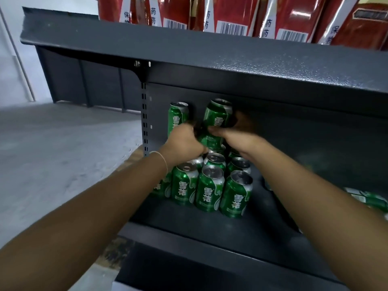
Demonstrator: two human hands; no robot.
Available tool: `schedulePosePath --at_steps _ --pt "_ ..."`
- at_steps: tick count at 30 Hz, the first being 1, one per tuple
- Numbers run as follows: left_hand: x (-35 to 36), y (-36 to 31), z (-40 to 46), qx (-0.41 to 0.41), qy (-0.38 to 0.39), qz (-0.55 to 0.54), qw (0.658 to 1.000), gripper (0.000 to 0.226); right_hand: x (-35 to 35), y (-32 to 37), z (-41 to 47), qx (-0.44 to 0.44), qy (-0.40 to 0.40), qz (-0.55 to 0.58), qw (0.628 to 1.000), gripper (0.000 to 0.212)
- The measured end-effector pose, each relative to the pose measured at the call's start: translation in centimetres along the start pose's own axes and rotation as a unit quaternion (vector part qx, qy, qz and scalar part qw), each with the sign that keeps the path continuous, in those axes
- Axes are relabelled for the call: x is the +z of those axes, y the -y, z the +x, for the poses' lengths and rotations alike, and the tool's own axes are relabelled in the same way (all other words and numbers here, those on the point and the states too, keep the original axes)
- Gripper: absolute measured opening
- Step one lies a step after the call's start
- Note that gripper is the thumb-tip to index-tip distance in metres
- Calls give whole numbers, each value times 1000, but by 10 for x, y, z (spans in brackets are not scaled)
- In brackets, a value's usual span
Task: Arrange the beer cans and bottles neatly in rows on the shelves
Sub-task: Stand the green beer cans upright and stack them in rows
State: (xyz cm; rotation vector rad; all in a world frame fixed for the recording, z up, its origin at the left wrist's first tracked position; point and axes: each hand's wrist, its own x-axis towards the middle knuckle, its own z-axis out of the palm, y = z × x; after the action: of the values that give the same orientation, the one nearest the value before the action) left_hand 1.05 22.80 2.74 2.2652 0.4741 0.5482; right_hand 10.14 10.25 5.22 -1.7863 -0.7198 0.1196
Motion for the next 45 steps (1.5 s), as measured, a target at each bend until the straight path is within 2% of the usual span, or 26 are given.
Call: schedulePosePath --at_steps 2,5,6,9,11,18,24,35,39,45 --pt "-6 13 10 -14 24 -3 1000 44 9 0 6 11 -16 -16 1000 57" --pt "-7 41 37 -11 47 -2 999 62 25 -3 16 23 -30 -30 999 62" --pt "-11 38 36 -14 56 8 998 58 31 -4 19 23 -34 -39 998 62" --pt "-19 29 25 -1 51 62 997 4 45 -4 26 17 -44 -77 996 62" --pt "-17 32 25 21 60 62 996 11 51 -7 31 20 -50 -86 995 61" --pt "-12 43 21 20 87 -88 992 28 58 -15 35 31 -62 -120 990 56" --pt "-9 45 25 14 91 -93 991 58 61 -20 42 40 -46 -117 991 58" --pt "-7 42 25 8 95 -73 993 57 66 -31 53 41 -68 -137 987 64" --pt "-8 39 24 11 93 -67 993 47 67 -32 53 39 -73 -133 988 60" --pt "-8 39 24 5 90 -50 995 46 67 -34 52 33 -72 -140 987 63"
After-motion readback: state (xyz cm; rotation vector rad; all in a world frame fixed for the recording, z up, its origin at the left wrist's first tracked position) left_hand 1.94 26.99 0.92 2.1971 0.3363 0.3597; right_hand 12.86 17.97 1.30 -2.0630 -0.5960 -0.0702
